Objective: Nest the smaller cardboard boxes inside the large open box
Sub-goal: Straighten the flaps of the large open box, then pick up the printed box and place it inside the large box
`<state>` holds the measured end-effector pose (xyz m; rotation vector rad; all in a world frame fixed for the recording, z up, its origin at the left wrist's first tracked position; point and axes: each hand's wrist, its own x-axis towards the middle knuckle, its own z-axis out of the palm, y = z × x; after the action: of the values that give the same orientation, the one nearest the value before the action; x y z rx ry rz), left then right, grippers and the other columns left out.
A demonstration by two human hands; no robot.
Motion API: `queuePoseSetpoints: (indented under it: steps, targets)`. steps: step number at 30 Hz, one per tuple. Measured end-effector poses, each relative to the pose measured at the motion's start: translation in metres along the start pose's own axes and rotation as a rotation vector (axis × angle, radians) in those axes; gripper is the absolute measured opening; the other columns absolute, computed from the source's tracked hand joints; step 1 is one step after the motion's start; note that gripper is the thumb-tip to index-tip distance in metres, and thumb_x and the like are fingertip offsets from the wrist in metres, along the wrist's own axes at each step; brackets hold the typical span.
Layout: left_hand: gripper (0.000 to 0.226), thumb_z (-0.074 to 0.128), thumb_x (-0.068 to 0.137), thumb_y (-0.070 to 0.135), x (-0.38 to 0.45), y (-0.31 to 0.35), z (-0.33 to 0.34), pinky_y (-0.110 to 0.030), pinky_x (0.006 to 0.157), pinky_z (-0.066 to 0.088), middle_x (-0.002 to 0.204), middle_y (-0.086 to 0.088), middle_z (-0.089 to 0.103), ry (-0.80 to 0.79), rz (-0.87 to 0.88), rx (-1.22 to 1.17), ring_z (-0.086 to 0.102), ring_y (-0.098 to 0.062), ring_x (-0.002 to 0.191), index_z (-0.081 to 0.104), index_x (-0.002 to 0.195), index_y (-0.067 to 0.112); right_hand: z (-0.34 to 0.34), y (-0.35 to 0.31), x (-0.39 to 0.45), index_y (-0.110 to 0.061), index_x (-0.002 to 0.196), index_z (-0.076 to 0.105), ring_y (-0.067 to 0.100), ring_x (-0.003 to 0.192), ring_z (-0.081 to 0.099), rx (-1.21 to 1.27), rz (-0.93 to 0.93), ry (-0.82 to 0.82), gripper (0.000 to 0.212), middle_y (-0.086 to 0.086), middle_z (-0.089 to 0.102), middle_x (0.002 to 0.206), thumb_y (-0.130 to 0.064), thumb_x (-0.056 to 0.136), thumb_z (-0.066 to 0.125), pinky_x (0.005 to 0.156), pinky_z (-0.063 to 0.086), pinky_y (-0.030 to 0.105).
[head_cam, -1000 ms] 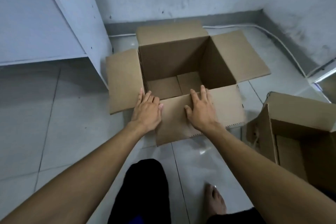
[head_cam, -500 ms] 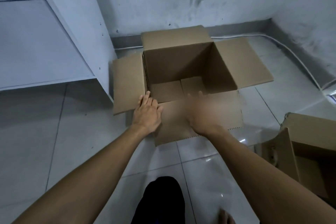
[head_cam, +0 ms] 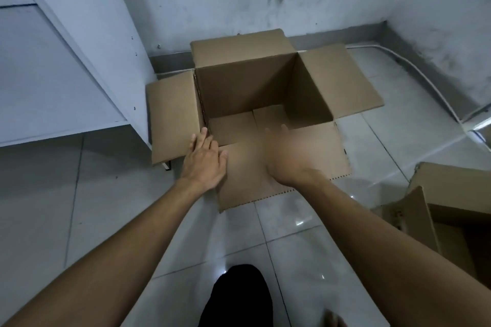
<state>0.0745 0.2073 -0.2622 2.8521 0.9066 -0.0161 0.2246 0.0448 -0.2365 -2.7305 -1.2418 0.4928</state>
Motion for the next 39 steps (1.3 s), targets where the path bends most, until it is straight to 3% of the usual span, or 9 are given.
queuePoseSetpoints:
  steps: [9, 12, 15, 20, 22, 26, 28, 34, 39]
  targets:
    - [0.056, 0.026, 0.099, 0.045, -0.046, 0.084, -0.051, -0.048, 0.12, 0.016, 0.142, -0.014, 0.051, 0.092, 0.155, -0.138, 0.031, -0.031, 0.142, 0.051, 0.132, 0.008, -0.037, 0.027, -0.103, -0.025, 0.157, 0.018, 0.035, 0.152, 0.011, 0.105, 0.197, 0.111, 0.073, 0.011, 0.01, 0.167, -0.04, 0.096, 0.055, 0.119, 0.019, 0.053]
    - [0.053, 0.026, 0.098, 0.044, -0.074, 0.129, -0.067, -0.047, 0.114, 0.028, 0.129, -0.014, 0.06, 0.126, 0.25, -0.151, 0.048, -0.03, 0.126, 0.055, 0.124, 0.008, -0.053, 0.046, -0.152, -0.021, 0.153, 0.028, 0.035, 0.147, 0.025, 0.09, 0.244, 0.191, 0.07, 0.013, 0.022, 0.163, -0.041, 0.093, 0.058, 0.114, 0.031, 0.051]
    - [0.047, 0.028, 0.098, 0.043, -0.105, 0.174, -0.076, -0.043, 0.098, 0.042, 0.113, -0.012, 0.064, 0.185, 0.349, -0.168, 0.056, -0.028, 0.107, 0.059, 0.112, 0.011, -0.061, 0.071, -0.208, -0.018, 0.149, 0.037, 0.033, 0.142, 0.034, 0.07, 0.271, 0.239, 0.065, 0.013, 0.03, 0.159, -0.041, 0.092, 0.059, 0.108, 0.038, 0.05]
    - [0.042, 0.032, 0.097, 0.041, -0.153, 0.25, -0.078, -0.041, 0.086, 0.045, 0.107, -0.011, 0.064, 0.187, 0.494, -0.167, 0.057, -0.027, 0.099, 0.06, 0.106, 0.012, -0.066, 0.124, -0.306, -0.014, 0.14, 0.05, 0.033, 0.13, 0.046, 0.108, 0.349, 0.274, 0.054, 0.012, 0.045, 0.146, -0.038, 0.093, 0.059, 0.102, 0.046, 0.051]
    - [0.041, 0.034, 0.097, 0.04, -0.169, 0.283, -0.077, -0.041, 0.086, 0.045, 0.108, -0.012, 0.064, 0.192, 0.568, -0.149, 0.057, -0.028, 0.1, 0.06, 0.107, 0.011, -0.066, 0.151, -0.344, -0.011, 0.131, 0.055, 0.034, 0.123, 0.05, 0.137, 0.394, 0.295, 0.046, 0.012, 0.051, 0.135, -0.036, 0.092, 0.057, 0.096, 0.049, 0.05]
    - [0.042, 0.032, 0.098, 0.041, -0.195, 0.354, -0.073, -0.042, 0.089, 0.047, 0.113, -0.011, 0.062, 0.171, 0.694, -0.119, 0.056, -0.028, 0.105, 0.059, 0.11, 0.011, -0.062, 0.205, -0.411, -0.011, 0.141, 0.051, 0.03, 0.13, 0.047, 0.185, 0.522, 0.341, 0.053, 0.009, 0.047, 0.145, -0.037, 0.094, 0.056, 0.103, 0.045, 0.047]
    - [0.042, 0.032, 0.098, 0.042, -0.208, 0.392, -0.07, -0.043, 0.09, 0.048, 0.114, -0.01, 0.061, 0.143, 0.765, -0.125, 0.055, -0.028, 0.106, 0.058, 0.111, 0.012, -0.056, 0.235, -0.445, -0.012, 0.14, 0.052, 0.029, 0.126, 0.051, 0.216, 0.581, 0.367, 0.052, 0.008, 0.052, 0.138, -0.036, 0.094, 0.056, 0.101, 0.046, 0.044]
    - [0.034, 0.036, 0.098, 0.04, -0.252, 0.517, -0.055, -0.039, 0.086, 0.049, 0.107, -0.004, 0.06, 0.078, 1.013, -0.193, 0.056, -0.021, 0.1, 0.058, 0.106, 0.016, -0.026, 0.324, -0.546, -0.013, 0.121, 0.062, 0.031, 0.112, 0.058, 0.354, 0.808, 0.44, 0.038, 0.011, 0.063, 0.122, -0.034, 0.09, 0.056, 0.09, 0.049, 0.039]
    - [0.024, 0.039, 0.097, 0.037, -0.299, 0.599, -0.025, -0.032, 0.068, 0.053, 0.09, 0.004, 0.061, -0.007, 1.214, -0.329, 0.058, -0.011, 0.077, 0.057, 0.094, 0.021, 0.019, 0.379, -0.605, -0.012, 0.12, 0.064, 0.033, 0.111, 0.058, 0.452, 0.991, 0.455, 0.04, 0.014, 0.062, 0.125, -0.034, 0.088, 0.059, 0.088, 0.048, 0.038]
